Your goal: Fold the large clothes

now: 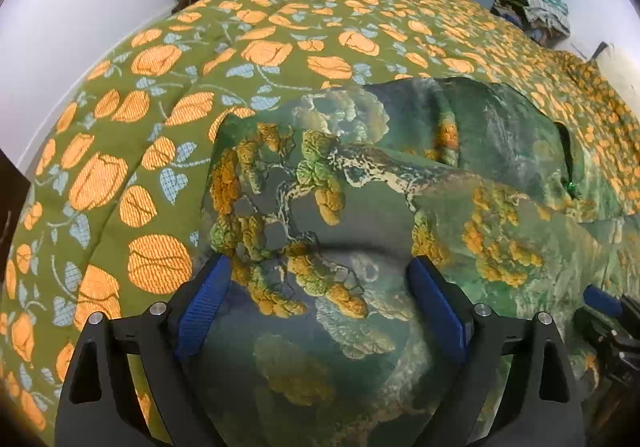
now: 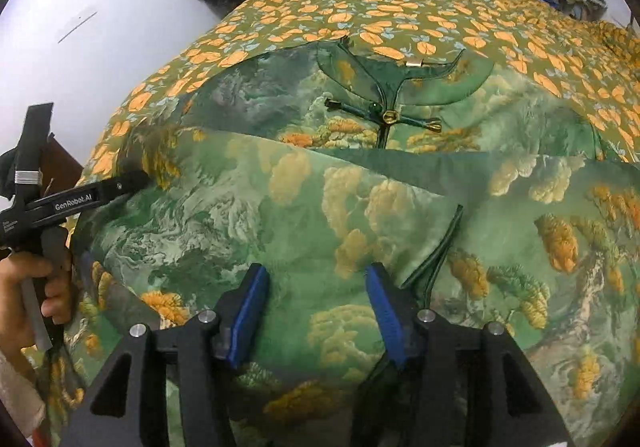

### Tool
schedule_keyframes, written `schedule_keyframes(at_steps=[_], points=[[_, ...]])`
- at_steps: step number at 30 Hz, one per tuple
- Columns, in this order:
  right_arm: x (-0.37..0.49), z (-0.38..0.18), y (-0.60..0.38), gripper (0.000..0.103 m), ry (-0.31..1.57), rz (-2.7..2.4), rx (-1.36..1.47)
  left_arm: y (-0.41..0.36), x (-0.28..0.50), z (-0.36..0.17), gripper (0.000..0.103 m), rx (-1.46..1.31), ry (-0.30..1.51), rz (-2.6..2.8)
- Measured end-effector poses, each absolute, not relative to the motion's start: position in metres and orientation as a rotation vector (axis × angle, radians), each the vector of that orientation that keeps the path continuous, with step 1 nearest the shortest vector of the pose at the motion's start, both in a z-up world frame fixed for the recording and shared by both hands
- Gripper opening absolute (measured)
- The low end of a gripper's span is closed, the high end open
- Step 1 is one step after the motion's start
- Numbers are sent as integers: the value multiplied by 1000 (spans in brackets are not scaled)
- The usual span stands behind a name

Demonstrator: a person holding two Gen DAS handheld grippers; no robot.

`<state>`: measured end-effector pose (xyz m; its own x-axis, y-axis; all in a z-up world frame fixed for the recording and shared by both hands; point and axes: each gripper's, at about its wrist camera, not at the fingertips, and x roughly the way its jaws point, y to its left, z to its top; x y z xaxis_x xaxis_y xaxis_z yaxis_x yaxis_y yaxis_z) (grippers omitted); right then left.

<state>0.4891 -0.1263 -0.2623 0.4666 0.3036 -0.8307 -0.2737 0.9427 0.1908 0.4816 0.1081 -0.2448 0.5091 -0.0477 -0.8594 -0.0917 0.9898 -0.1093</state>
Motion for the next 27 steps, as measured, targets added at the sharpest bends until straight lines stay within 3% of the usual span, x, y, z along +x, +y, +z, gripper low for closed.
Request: schedule_keyframes(at_steps=[10,16,22,27], points=[[446,-204,-135,54,935,458,4,95,413,-189,93,-50,973,-148],[451,-252,-130,54,1061,432,36,75,401,-224,96,65,1052,-112],[421,-208,-152,55,997,436,80,76,353,-173,96,110,977,-143],[358,-191,-193,61,1046,410,-14,75,293,-154,98,174,1023,-208]])
